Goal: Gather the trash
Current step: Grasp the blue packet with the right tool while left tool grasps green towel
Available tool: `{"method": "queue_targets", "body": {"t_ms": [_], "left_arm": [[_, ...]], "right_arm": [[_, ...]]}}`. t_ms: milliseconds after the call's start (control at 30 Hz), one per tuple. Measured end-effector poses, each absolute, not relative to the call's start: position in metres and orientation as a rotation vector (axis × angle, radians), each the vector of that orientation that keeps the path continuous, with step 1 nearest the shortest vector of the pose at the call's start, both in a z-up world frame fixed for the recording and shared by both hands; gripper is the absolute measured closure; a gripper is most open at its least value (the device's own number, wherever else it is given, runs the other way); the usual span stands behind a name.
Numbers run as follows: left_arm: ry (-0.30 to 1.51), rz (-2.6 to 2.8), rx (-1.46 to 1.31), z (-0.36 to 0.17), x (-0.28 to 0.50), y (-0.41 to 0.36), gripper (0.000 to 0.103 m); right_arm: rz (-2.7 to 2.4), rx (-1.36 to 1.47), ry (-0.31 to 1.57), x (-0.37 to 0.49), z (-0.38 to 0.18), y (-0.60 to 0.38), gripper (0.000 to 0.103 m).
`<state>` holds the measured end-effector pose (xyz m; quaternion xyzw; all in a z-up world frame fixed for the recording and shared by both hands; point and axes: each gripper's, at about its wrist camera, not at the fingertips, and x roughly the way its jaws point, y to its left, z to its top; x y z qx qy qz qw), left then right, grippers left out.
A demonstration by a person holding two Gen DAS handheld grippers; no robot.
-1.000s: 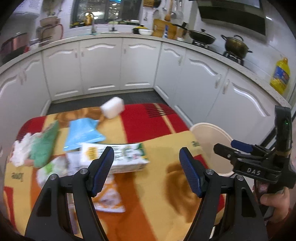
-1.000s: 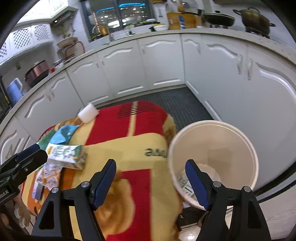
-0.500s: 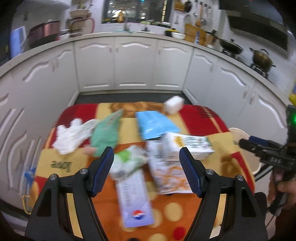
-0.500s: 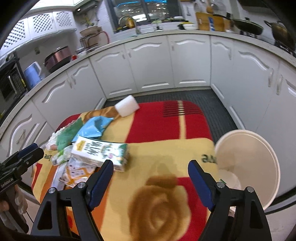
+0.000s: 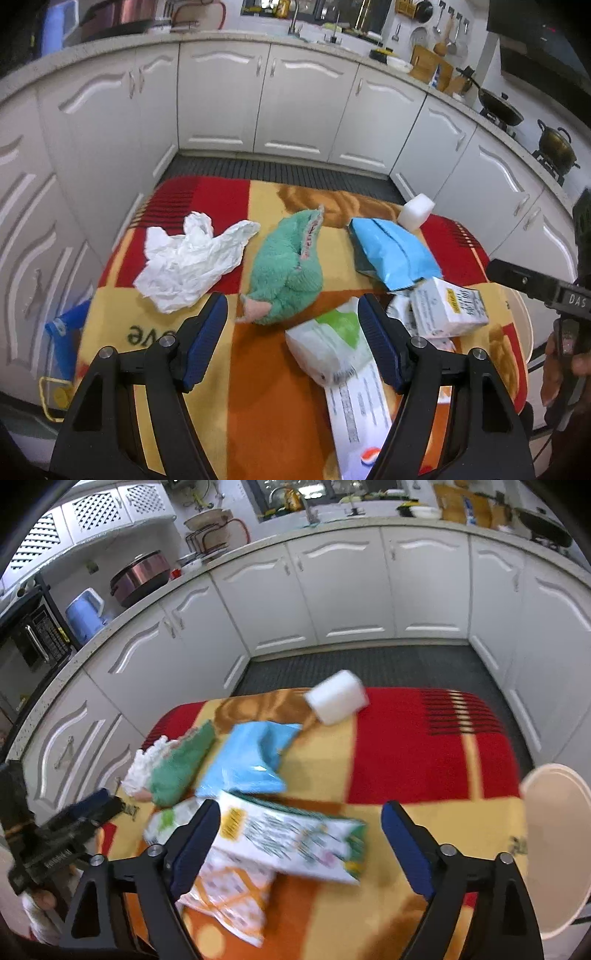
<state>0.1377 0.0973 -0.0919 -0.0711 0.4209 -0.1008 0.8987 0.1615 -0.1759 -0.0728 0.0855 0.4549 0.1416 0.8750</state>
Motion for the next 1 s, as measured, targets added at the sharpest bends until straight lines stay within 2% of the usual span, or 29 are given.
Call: {"method": "queue_targets", "body": {"t_ms": [433,533,700,767,833,1000], "left_arm": [[0.917,-0.245,-0.146,-0.108,0.180,0.098,0.031],[0.909,-0.246,-0.134,-0.108,0.189,0.093,0.031],[0.951,-0.222,-0.125,-0.121,0.210,0.082,0.031],[0.974,-0.230,-0.139,-0.129,0.215,0.080,0.037],[0.974,-0.197,-0.116,-0.132,0.215,0.079,0.058],[0.956,-0.205,-0.140,-0.123,0.204,0.084,0.062]], "right_arm": [[0.324,0.058,1.182,0.254,-0.126,-0.096,0.014],[0.338,0.106,1.179,0.256,-0.132,-0.103,0.043],[0.353,0.158,1.080,0.241,-0.114,-0.127,0.047],[0.365,0.182,1.047,0.235,-0.105,-0.134,0.048],[0.379,0.206,1.007,0.226,-0.095,-0.143,0.048],[0.418,0.259,0.937,0.208,-0.072,-0.161,0.049]]}}
